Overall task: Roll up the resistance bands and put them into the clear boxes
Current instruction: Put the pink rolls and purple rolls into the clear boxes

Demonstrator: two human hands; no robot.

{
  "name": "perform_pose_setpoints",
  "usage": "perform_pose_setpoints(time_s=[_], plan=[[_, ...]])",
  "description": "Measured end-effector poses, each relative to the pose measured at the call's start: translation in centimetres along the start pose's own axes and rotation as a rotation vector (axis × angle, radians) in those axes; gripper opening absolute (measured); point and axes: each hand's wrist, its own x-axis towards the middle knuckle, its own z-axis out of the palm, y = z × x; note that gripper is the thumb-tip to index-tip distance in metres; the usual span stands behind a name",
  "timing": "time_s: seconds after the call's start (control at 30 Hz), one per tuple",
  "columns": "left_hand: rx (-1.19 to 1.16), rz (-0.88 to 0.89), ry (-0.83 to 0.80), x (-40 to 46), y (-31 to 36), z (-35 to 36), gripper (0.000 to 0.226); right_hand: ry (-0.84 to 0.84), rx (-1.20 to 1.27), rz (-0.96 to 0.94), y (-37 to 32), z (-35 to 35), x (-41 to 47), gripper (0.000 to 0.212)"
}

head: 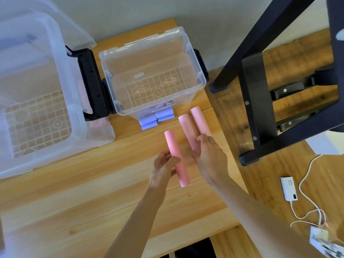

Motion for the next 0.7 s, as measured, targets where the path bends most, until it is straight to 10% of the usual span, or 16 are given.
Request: perform_pose_setpoints(time_s=[0.7], plan=[[-0.069,-0.011,-0.062,-0.8,0.6,-5.0,0.039,0.001,-0.032,0.043,-2.7,1.9,0.9,0.026]])
